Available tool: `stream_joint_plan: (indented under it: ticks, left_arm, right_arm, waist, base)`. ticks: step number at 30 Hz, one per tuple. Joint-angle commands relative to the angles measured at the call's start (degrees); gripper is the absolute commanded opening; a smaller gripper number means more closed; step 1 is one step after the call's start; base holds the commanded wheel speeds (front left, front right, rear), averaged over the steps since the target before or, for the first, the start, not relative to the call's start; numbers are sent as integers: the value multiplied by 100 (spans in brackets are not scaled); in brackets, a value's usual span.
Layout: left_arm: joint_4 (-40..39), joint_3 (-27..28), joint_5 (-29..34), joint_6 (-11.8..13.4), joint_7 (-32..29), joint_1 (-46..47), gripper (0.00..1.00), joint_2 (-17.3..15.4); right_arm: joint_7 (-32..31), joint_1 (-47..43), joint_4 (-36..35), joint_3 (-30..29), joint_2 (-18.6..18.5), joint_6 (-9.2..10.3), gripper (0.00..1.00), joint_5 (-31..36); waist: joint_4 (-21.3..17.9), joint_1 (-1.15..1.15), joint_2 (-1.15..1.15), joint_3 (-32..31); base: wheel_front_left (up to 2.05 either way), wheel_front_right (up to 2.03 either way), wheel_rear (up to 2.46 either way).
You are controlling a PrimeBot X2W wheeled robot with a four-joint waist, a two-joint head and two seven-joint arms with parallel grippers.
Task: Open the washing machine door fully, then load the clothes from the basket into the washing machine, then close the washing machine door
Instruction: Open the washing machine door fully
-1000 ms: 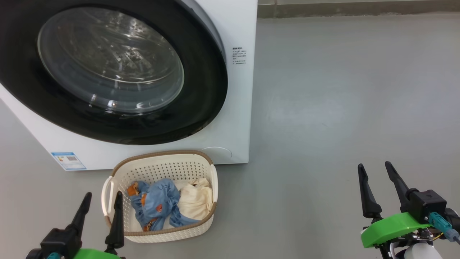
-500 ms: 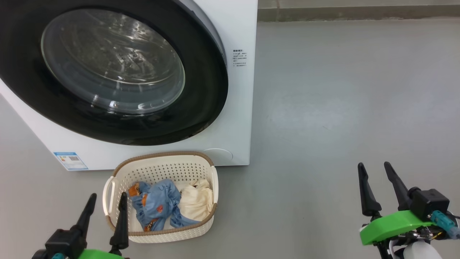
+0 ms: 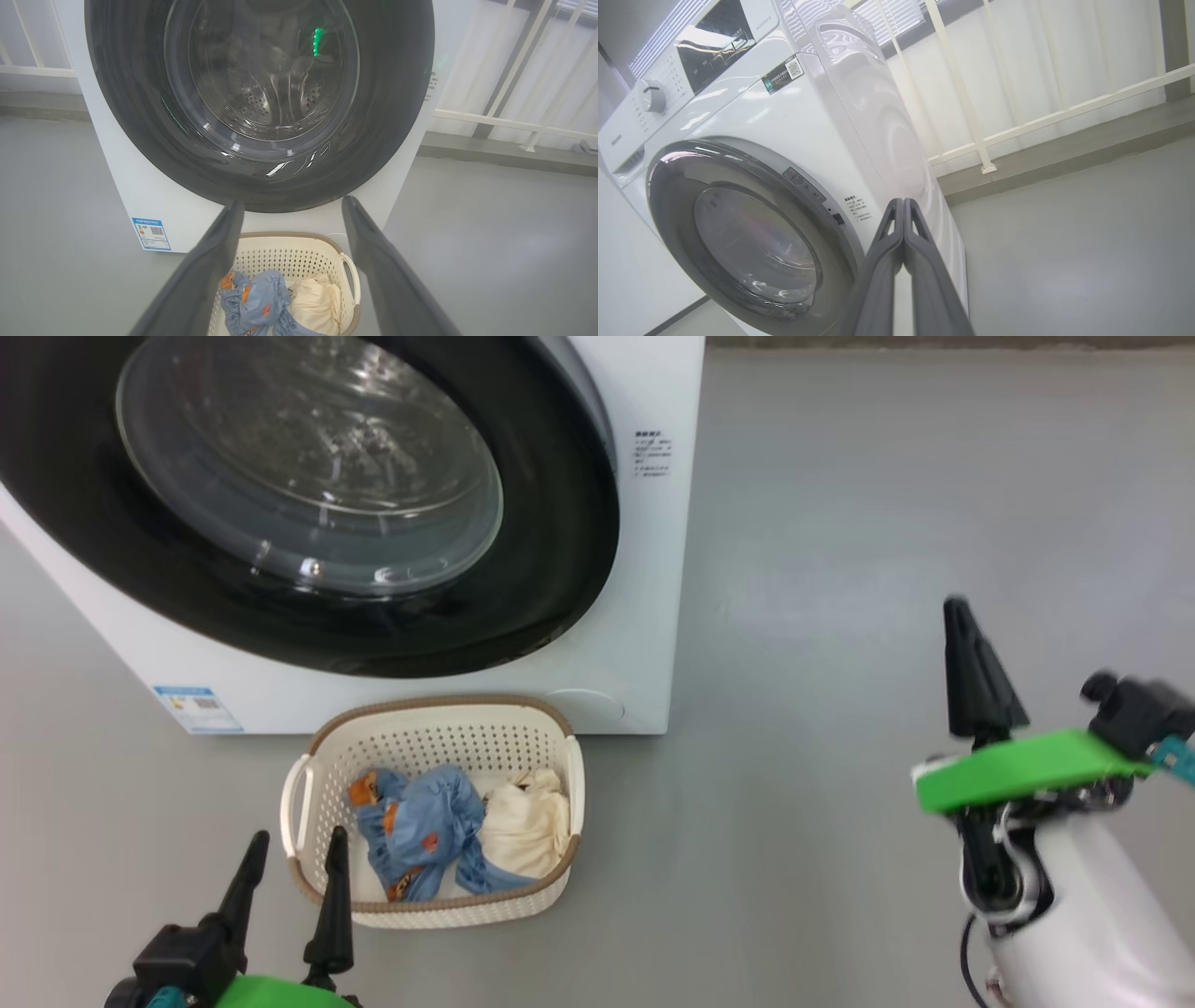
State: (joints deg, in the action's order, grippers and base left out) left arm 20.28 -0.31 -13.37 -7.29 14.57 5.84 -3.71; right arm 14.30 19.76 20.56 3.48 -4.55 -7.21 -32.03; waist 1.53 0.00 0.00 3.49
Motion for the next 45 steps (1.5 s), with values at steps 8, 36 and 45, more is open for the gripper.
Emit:
stream_joint_plan:
  ticks: [8,36,45]
  left_arm:
    - [-267,37,-155,-18,43,557,100,33]
    - [-593,-1006,-876,149,43,1180,100,82]
    - [-663,-1177,-994,158,43,1279,100,83]
  right_arm:
    - [70,1285,-128,1011,-737,-28,0,-2936]
    - [-2856,3399,-218,1587,-2300,-28,0,-6289]
    - [-3805,4003,277,1486,-2297,-28,0,-6402]
  waist:
    - [508,0,0,621]
    - [1781,0,0,1835]
    - [1964,0,0,2161]
  base:
    - [0,0,0]
    - [0,0,0]
    - [0,0,0]
